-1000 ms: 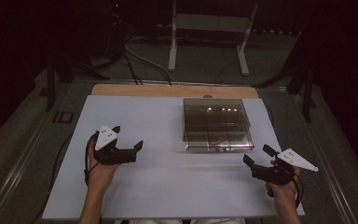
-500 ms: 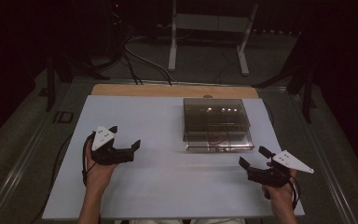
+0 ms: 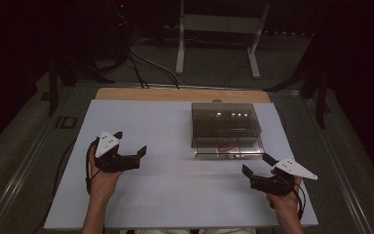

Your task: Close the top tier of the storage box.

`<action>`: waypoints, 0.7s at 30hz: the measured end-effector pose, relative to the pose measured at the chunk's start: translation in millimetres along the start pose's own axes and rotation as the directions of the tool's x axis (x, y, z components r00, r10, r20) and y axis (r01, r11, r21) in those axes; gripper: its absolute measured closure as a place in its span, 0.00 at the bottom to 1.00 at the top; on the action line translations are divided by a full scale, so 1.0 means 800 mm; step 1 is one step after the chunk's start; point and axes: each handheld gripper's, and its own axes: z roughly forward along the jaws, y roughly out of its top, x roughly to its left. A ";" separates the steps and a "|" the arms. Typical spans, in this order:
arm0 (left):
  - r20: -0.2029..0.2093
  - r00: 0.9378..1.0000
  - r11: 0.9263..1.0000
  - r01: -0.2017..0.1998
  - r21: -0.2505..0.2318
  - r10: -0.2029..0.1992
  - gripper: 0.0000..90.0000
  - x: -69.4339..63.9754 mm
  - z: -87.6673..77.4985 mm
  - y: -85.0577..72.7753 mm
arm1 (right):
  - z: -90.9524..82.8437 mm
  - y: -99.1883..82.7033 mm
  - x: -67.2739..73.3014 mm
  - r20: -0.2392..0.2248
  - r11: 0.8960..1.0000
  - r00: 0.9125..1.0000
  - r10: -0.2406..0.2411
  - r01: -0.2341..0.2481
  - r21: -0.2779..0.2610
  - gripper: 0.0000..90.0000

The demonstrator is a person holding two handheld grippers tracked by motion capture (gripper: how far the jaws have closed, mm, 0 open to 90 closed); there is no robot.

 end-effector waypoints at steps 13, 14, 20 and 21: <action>0.001 1.000 1.000 0.001 -0.003 -0.001 0.04 0.000 -0.001 0.000 | 0.013 -0.004 0.006 0.037 0.998 0.999 -0.026 0.024 0.054 0.25; 0.000 1.000 1.000 0.001 -0.004 -0.001 0.04 0.000 -0.002 0.000 | 0.014 -0.005 0.006 0.040 0.998 0.999 -0.026 0.024 0.058 0.27; -0.002 1.000 1.000 0.004 -0.009 -0.004 0.04 0.001 -0.003 0.001 | 0.021 -0.005 0.012 0.041 0.998 0.999 -0.032 0.029 0.062 0.42; -0.002 1.000 1.000 0.005 -0.008 -0.005 0.04 0.001 -0.003 0.001 | 0.023 -0.005 0.012 0.041 0.998 0.999 -0.033 0.031 0.062 0.47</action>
